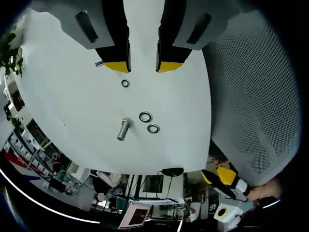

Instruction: Place the washer onto the threaded stud by aligning its center hole with the stud, sliding it down to the base, and recovering from edge contact or off-axis alignment until the washer reaches the visible bottom stop.

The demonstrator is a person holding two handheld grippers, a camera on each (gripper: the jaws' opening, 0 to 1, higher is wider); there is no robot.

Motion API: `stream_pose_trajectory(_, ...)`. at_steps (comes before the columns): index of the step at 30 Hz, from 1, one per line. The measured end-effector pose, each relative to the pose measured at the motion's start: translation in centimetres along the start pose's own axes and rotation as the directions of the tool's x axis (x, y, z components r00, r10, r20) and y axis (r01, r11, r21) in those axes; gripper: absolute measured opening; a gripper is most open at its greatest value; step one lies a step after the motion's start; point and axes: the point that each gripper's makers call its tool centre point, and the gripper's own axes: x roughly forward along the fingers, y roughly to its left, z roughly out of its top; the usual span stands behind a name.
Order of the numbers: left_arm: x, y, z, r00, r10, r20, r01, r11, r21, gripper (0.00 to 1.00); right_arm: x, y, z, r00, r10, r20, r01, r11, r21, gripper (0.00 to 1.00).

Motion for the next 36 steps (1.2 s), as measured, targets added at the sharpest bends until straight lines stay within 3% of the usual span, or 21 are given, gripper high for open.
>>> stream_pose_trajectory(4,0.2,-0.5,-0.4,0.999,-0.015,-0.032,0.016,0.999,0.039,0.37,1.0,0.0,0.3,0.999,0.041,-0.027,-0.043,0.995,-0.093,0.23)
stream_pose_trajectory(15,0.2,-0.2,-0.4,0.999,-0.011,-0.037,0.012,0.999,0.046,0.39,2.8,-2.5,0.2,0.981,0.121,-0.152,-0.143,0.980,-0.137,0.24)
stream_pose_trajectory(18,0.1,-0.1,0.1,1.000,-0.008,-0.005,0.008,0.999,0.044,0.39,3.0,-3.5,0.7,0.980,0.130,-0.151,-0.151,0.980,-0.132,0.24)
stream_pose_trajectory(23,0.2,-0.1,0.0,1.000,-0.007,-0.015,0.008,0.999,0.042,0.38,4.5,-4.7,1.5,0.974,0.158,-0.161,-0.181,0.974,-0.137,0.24)
stream_pose_trajectory(36,0.3,0.3,-0.3,0.999,0.009,-0.033,-0.008,1.000,0.026,0.38,7.9,-4.7,-0.1,0.941,0.167,-0.294,-0.215,0.966,-0.142,0.22)
